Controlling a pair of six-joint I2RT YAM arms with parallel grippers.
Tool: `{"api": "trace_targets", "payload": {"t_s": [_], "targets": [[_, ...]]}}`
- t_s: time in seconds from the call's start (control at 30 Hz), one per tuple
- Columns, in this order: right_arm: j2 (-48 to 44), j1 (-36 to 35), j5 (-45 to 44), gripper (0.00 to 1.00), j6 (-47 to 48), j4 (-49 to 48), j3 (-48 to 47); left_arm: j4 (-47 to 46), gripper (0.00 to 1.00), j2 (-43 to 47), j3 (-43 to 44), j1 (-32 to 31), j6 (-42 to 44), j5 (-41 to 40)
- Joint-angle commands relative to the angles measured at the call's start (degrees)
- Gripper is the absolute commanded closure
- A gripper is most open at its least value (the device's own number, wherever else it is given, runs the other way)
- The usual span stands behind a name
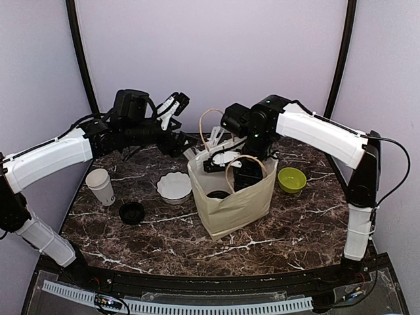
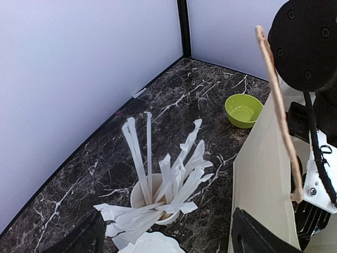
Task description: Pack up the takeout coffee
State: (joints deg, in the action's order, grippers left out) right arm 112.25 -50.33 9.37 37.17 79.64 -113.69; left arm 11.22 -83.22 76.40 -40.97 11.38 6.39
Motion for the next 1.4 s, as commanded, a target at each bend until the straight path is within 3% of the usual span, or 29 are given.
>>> {"api": "trace_targets", "payload": {"t_s": [0.0,0.23,0.37,0.47,0.63,0.77,0.87,1.27,1.37], "targets": [[-3.57,-1.43,0.41,0.01,-0.75,1.75,-1.91,-0.33,0.15,2.99,-0.43,0.49,0.65,-0.39],[-6.32,-1.44,3.56,0.03,-0.26,1.75,2.29,1.29,0.15,2.18,1.66,0.67,0.53,2.01],[-6.05,-1.44,3.38,0.25,0.19,1.73,0.83,3.34,0.15,2.42,4.54,0.63,-0.20,4.75],[-6.35,-1.44,3.74,0.29,0.66,1.75,-0.24,5.89,0.15,2.66,6.92,0.65,-0.30,7.04],[-7.66,-1.44,5.34,0.30,1.27,1.75,0.16,10.55,0.15,2.19,10.37,0.63,-0.79,10.39],[-8.46,-1.44,6.67,0.18,2.35,1.73,-0.31,11.62,0.15,2.34,11.15,0.64,-1.60,13.16],[-8.92,-1.40,5.23,0.15,2.74,1.75,-3.00,11.89,0.15,2.05,12.03,0.64,-2.47,13.23],[-10.08,2.65,2.89,0.17,6.22,1.03,-13.14,13.27,0.16,-4.00,18.88,0.55,-7.21,15.14],[-12.16,4.01,2.86,0.17,7.00,-0.22,-13.67,14.52,0.16,-5.06,20.75,0.54,-7.93,11.77]]}}
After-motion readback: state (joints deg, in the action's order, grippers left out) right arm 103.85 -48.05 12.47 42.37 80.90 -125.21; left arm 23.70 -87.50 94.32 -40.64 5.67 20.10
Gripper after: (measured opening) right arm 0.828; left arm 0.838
